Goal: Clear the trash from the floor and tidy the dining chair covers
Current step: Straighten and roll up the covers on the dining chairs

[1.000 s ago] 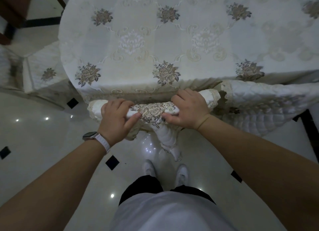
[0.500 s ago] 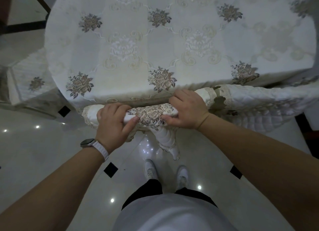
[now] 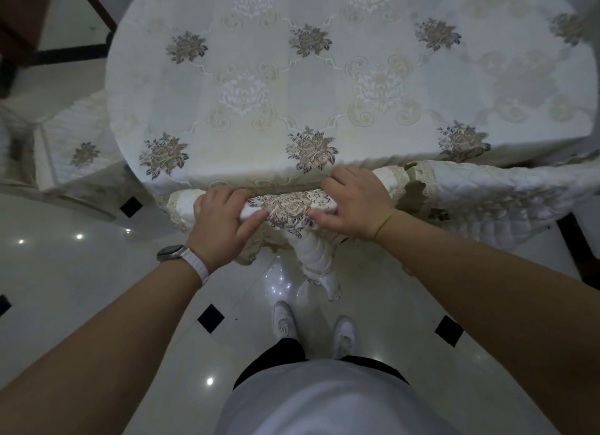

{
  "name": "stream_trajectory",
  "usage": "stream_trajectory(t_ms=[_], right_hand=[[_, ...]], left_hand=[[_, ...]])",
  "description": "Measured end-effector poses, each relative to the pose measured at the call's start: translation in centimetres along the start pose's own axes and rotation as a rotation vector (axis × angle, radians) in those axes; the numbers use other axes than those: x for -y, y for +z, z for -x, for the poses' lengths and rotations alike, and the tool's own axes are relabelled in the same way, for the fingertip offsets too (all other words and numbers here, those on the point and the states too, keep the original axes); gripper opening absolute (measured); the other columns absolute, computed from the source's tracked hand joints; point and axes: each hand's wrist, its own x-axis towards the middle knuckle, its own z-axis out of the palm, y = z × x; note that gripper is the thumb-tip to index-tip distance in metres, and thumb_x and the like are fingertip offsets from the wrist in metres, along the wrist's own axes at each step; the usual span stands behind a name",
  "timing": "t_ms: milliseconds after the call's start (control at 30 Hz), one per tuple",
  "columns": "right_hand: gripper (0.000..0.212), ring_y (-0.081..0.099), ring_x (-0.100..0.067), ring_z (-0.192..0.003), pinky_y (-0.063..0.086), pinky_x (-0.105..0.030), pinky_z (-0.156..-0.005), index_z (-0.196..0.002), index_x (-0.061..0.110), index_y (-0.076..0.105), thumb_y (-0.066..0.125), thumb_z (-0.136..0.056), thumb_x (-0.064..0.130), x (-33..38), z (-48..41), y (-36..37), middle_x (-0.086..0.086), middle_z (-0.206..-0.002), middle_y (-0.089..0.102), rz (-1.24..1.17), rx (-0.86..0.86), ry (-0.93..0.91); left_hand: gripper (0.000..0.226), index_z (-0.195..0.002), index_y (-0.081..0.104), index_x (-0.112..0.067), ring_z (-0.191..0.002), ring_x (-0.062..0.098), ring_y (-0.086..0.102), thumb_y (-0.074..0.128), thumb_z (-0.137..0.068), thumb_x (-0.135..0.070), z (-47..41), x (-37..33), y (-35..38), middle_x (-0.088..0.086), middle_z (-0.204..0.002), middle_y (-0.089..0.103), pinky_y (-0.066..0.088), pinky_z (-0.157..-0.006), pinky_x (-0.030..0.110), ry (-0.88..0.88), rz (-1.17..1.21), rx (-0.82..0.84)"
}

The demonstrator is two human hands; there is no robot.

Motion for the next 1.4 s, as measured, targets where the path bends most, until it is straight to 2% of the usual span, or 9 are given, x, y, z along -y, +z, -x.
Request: stream_trajectory(t_ms=[100,133,333,567,800,1167,1400], right_hand=[[0.061,0.057,-0.029,-0.088,0.042,-0.038,-0.077,-0.107,0.01,0.066,0.039,-0.089,0.062,0.7,0.2,-1.1,-0.009,-0.094,0.061,0.003,0.102,0.042],[0.059,0.057,-0.029,-0.091,0.042,-0.039,-0.081,-0.109,0.011,0.065,0.039,-0.089,0.06,1.1,0.3,-1.6,-0.008,-0.098,0.062,-0.004,0.113,0.05],[0.056,0.056,-0.028,-0.107,0.04,-0.04,-0.092,-0.114,0.013,0.063,0.038,-0.09,0.056,3.4,-0.2,-3.0,-0.007,-0.115,0.063,-0.037,0.166,0.025],[0.049,0.057,-0.031,-0.107,0.042,-0.042,-0.09,-0.111,0.01,0.064,0.049,-0.089,0.051,8.2,-3.6,-3.0,-0.009,-0.117,0.063,-0.03,0.072,-0.126],[0.049,0.057,-0.031,-0.109,0.037,-0.04,-0.093,-0.113,0.011,0.066,0.05,-0.088,0.051,15.7,-9.2,-0.9,-0.01,-0.12,0.063,0.043,0.076,-0.247],[0.054,0.053,-0.03,-0.119,0.038,-0.042,-0.099,-0.12,0.013,0.063,0.047,-0.088,0.053,35.2,-21.2,5.9,-0.008,-0.126,0.061,0.038,0.166,-0.383],[0.057,0.048,-0.031,-0.126,0.037,-0.044,-0.105,-0.131,0.015,0.057,0.043,-0.092,0.054,44.7,-26.1,9.0,-0.01,-0.134,0.056,0.02,0.253,-0.532]], left_hand=[[0.058,-0.116,0.064,-0.014,-0.108,0.028,0.053,0.036,-0.093,-0.06,0.3,-0.7,-0.8,0.006,-0.113,0.061,0.035,-0.096,0.047,-0.004,-0.006,0.012],[0.056,-0.116,0.063,-0.014,-0.108,0.027,0.053,0.038,-0.094,-0.058,0.6,-1.2,-1.1,0.005,-0.113,0.062,0.036,-0.097,0.047,-0.008,-0.013,-0.004],[0.043,-0.117,0.064,-0.013,-0.112,0.026,0.053,0.048,-0.094,-0.046,4.2,-2.8,-2.8,0.007,-0.118,0.063,0.041,-0.1,0.052,-0.012,-0.066,-0.116],[0.041,-0.12,0.065,-0.012,-0.115,0.026,0.053,0.053,-0.093,-0.041,8.6,0.1,-5.5,0.008,-0.123,0.062,0.037,-0.104,0.047,-0.056,-0.119,-0.214],[0.044,-0.123,0.064,-0.012,-0.116,0.027,0.054,0.054,-0.092,-0.041,11.4,7.2,-8.8,0.008,-0.125,0.061,0.037,-0.104,0.049,-0.101,-0.142,-0.286],[0.042,-0.126,0.063,-0.011,-0.115,0.03,0.055,0.058,-0.091,-0.034,19.7,24.9,-17.7,0.011,-0.128,0.06,0.04,-0.097,0.045,-0.202,-0.23,-0.423],[0.04,-0.125,0.063,-0.011,-0.117,0.033,0.056,0.06,-0.09,-0.029,25.5,31.7,-22.0,0.012,-0.127,0.061,0.04,-0.098,0.045,-0.293,-0.305,-0.474]])
